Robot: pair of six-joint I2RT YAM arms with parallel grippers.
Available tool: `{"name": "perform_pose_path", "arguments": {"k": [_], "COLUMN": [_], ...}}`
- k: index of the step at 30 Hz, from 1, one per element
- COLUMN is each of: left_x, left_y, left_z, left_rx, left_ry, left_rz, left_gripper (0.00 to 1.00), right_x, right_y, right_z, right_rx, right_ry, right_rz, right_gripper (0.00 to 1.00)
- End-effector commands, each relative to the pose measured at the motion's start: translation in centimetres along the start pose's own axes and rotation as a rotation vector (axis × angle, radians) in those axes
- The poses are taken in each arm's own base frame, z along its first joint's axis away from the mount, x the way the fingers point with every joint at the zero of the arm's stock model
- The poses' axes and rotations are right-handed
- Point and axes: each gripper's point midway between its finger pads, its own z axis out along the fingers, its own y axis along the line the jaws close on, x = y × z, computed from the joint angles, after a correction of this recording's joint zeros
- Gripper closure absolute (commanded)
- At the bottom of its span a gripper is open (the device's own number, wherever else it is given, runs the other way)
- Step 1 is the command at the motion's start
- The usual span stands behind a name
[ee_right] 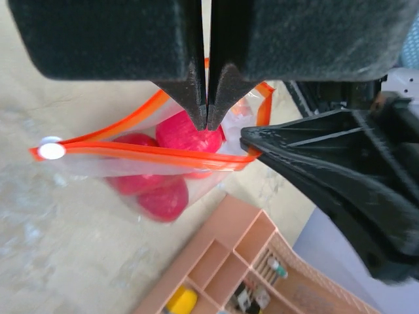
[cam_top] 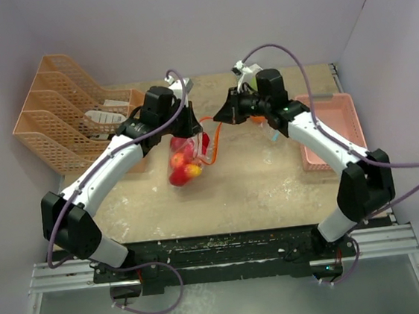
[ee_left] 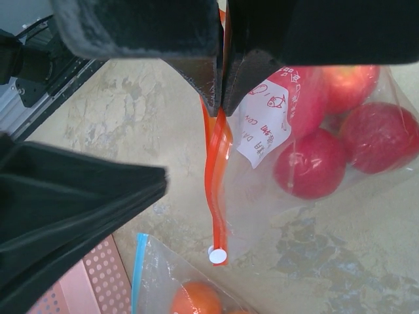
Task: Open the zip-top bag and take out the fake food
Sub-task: Open the zipper of the food storage bag at the center of the board, then pick up the fake fruit from the zipper food storage bag.
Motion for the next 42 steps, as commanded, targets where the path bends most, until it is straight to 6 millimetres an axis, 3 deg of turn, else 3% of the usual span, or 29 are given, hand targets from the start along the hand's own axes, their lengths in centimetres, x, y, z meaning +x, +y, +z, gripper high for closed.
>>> {"name": "perform_pose_path", "arguments": {"k": [1, 7, 12, 16, 18, 21, 22, 23, 24, 30, 32, 34, 37, 38, 42], "left_x": [-3.0, -2.4, -1.9, -1.6, -1.5, -1.3, -1.3, -1.2, -1.1, 0.8, 2.1, 3.6, 5.7, 6.5, 9.5], "left_y": [-1.6, -1.3, -1.1, -1.1, -1.0, -0.5, -0.1, 0.1, 0.6, 3.1, 3.6, 4.0, 4.3, 4.4, 4.8], "left_z": [-0.3, 0.4, 0.8, 0.9, 0.8, 0.4, 0.0, -0.3, -0.6, -1.2, -0.6, 0.0, 0.9, 1.2, 2.4], "left_rx": [0.043, 0.037, 0.033, 0.034, 0.032, 0.003, -0.018, -0.034, -0.058, -0.17, -0.176, -0.177, -0.16, -0.153, -0.131], "left_ry": [-0.091, -0.073, -0.069, -0.065, -0.065, -0.071, -0.079, -0.084, -0.09, -0.085, -0.055, -0.028, 0.009, 0.025, 0.087], "left_rz": [-0.012, -0.04, -0.07, -0.086, -0.088, -0.086, -0.087, -0.08, -0.078, -0.109, -0.13, -0.156, -0.186, -0.193, -0.22], "left_gripper": [1.0, 1.0, 1.0, 0.96, 0.83, 0.36, 0.13, 0.01, 0.01, 0.01, 0.23, 0.6, 0.91, 0.99, 1.0], "right_x": [1.2, 4.4, 6.5, 8.6, 9.4, 10.3, 10.5, 10.8, 11.1, 12.1, 12.5, 13.0, 13.6, 13.9, 15.0], "right_y": [1.9, 1.7, 1.5, 1.1, 1.0, 0.7, 0.5, 0.4, 0.4, 0.1, -0.1, -0.2, -0.5, -0.7, -1.9], "right_z": [2.1, 4.6, 5.9, 6.9, 7.2, 7.3, 7.3, 7.3, 7.3, 6.8, 6.7, 6.5, 6.1, 6.0, 5.4], "right_rx": [-0.13, -0.189, -0.216, -0.226, -0.232, -0.232, -0.229, -0.228, -0.228, -0.214, -0.207, -0.206, -0.19, -0.179, -0.124], "right_ry": [0.018, 0.079, 0.127, 0.171, 0.186, 0.201, 0.207, 0.216, 0.225, 0.245, 0.25, 0.261, 0.271, 0.278, 0.304], "right_rz": [0.056, 0.109, 0.113, 0.126, 0.134, 0.14, 0.144, 0.149, 0.153, 0.169, 0.172, 0.172, 0.156, 0.146, 0.104], "right_gripper": [1.0, 0.99, 0.82, 0.75, 0.74, 0.73, 0.73, 0.73, 0.73, 0.72, 0.71, 0.68, 0.57, 0.54, 0.4]}}
